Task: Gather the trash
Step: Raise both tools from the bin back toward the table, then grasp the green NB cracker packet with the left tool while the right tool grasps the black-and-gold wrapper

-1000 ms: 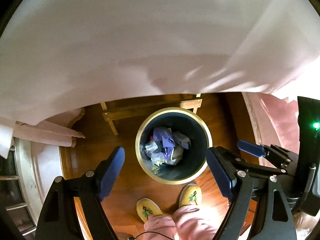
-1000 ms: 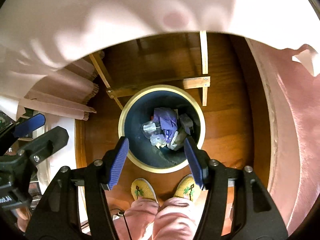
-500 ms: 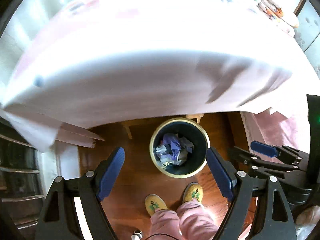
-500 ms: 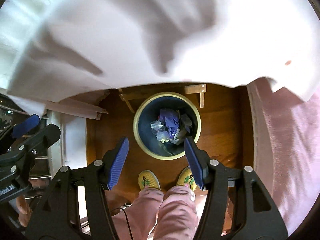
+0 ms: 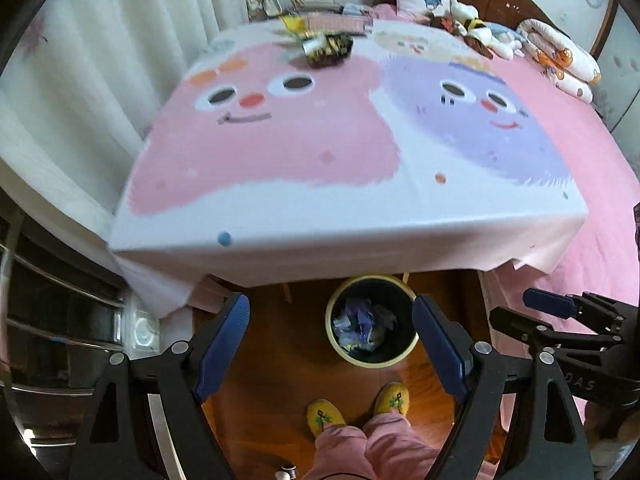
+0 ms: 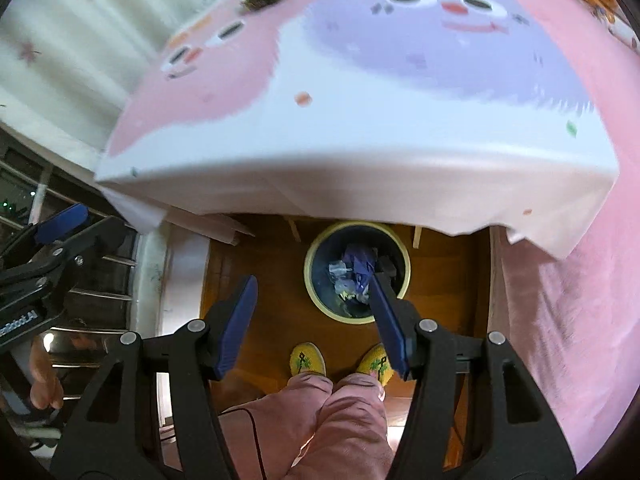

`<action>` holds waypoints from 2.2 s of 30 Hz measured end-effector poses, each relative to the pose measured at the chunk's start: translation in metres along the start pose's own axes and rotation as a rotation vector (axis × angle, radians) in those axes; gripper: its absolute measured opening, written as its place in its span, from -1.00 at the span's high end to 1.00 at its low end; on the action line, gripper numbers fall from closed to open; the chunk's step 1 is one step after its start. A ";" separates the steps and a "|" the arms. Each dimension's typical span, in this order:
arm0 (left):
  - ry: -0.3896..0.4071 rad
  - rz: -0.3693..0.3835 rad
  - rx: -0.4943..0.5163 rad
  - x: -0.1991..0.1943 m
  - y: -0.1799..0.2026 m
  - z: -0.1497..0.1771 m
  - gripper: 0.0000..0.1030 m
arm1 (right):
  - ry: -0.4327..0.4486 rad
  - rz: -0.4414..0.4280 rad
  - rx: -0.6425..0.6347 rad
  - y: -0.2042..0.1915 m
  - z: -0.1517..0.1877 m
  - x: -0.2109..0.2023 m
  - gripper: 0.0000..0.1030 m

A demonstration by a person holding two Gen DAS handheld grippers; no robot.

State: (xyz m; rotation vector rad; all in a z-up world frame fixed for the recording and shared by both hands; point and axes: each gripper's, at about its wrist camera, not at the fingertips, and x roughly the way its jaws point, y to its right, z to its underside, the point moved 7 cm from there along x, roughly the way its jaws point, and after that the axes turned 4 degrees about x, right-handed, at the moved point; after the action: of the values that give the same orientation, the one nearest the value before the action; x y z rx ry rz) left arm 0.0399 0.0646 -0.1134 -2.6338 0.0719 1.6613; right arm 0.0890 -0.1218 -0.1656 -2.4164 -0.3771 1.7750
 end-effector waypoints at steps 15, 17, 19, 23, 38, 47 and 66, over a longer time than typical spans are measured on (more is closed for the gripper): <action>0.148 -0.118 -0.010 -0.087 -0.001 -0.065 -0.65 | 0.166 -0.097 -0.198 -0.040 -0.064 -0.078 -0.07; 0.164 -0.126 -0.023 -0.092 -0.002 -0.074 -0.65 | 0.179 -0.100 -0.228 -0.043 -0.073 -0.083 -0.07; 0.171 -0.136 -0.035 -0.097 -0.002 -0.082 -0.65 | 0.188 -0.105 -0.238 -0.046 -0.085 -0.087 -0.07; 0.198 -0.162 -0.053 -0.105 -0.005 -0.096 -0.65 | 0.209 -0.104 -0.228 -0.044 -0.110 -0.091 -0.07; 0.183 -0.121 -0.055 -0.047 -0.046 -0.185 -0.64 | 0.218 -0.077 -0.155 -0.054 -0.223 -0.055 -0.07; 0.108 -0.013 0.008 0.026 -0.115 -0.271 -0.64 | 0.171 -0.053 -0.057 -0.093 -0.315 0.007 -0.07; -0.002 0.172 0.191 0.165 -0.165 -0.426 -0.64 | 0.043 -0.072 0.237 -0.091 -0.420 0.178 -0.04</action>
State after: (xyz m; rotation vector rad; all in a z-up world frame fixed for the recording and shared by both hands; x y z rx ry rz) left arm 0.5033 0.2051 -0.0797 -2.5457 0.4452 1.6116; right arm 0.5264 0.0349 -0.1798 -2.2441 -0.2311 1.6330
